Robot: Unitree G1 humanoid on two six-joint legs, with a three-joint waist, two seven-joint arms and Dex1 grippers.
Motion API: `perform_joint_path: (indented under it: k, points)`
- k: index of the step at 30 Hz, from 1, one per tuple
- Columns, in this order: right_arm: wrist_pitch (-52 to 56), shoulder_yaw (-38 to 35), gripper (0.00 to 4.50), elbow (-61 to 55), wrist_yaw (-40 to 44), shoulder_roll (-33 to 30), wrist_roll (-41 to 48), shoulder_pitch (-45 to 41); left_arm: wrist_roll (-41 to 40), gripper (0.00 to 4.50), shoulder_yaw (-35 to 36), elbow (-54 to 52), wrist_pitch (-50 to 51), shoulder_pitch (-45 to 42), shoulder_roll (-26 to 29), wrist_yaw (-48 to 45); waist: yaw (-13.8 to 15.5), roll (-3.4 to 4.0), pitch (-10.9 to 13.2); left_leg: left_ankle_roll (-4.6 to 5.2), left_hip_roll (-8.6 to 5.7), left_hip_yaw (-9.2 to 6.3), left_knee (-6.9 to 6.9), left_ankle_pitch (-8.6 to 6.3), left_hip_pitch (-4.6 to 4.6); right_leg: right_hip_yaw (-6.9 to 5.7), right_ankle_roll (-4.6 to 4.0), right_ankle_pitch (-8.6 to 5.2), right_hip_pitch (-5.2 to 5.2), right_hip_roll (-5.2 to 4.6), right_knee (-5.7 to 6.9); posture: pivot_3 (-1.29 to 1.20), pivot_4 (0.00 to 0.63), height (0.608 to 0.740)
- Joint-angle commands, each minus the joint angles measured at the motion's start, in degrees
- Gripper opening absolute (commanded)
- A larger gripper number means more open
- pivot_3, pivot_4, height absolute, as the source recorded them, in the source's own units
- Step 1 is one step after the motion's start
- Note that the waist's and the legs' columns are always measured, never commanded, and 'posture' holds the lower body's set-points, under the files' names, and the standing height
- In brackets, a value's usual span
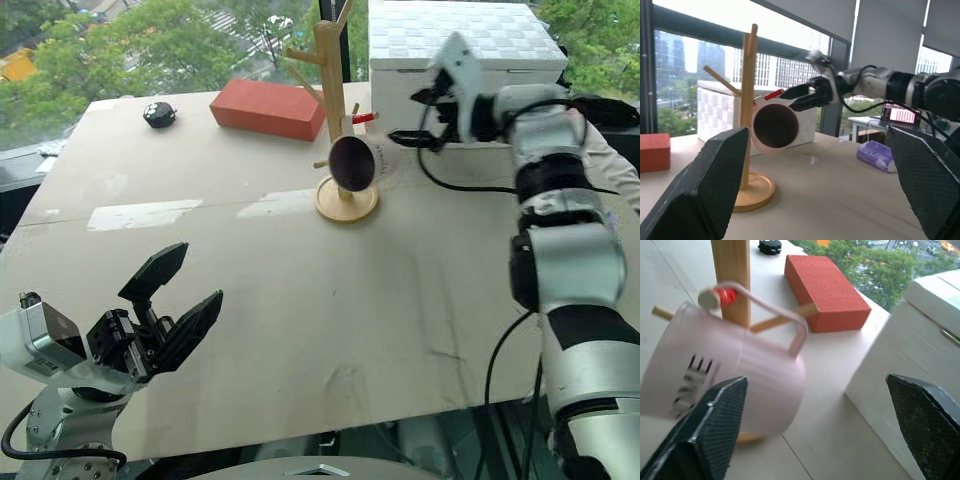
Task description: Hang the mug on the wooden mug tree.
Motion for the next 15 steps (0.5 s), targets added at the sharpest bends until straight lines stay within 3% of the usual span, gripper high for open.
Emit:
perform_joint_path:
  k: [1,9,15]
  points:
    - [5.1,-4.4,4.46,-16.0,1.2,-4.1,5.7,9.9,0.9,4.5,0.2,1.5,-1.1,-1.0,-0.5,1.4,0.0,0.0,0.0,0.0,0.01,0.02,0.04,0.0,0.0,0.02,0.01,0.0,0.0,0.02,0.02,0.0,0.15,0.74]
    - [13.8,-14.6,4.46,-46.5,-3.7,-11.7,13.5,42.4,4.3,4.5,0.0,3.5,2.1,0.3,2.0,3.0,-0.2,0.02,0.0,0.02,0.07,0.06,0.24,0.0,0.07,0.07,0.17,0.05,0.11,0.12,0.18,0.0,0.15,0.74]
    - [14.1,-22.7,4.46,-54.8,-6.9,-14.2,15.9,60.6,9.1,4.5,1.8,5.0,5.6,3.9,6.2,6.2,-0.1,-0.02,0.0,0.03,0.13,0.05,0.48,0.0,0.19,0.01,0.32,-0.17,0.31,0.19,0.18,0.0,0.15,0.74]
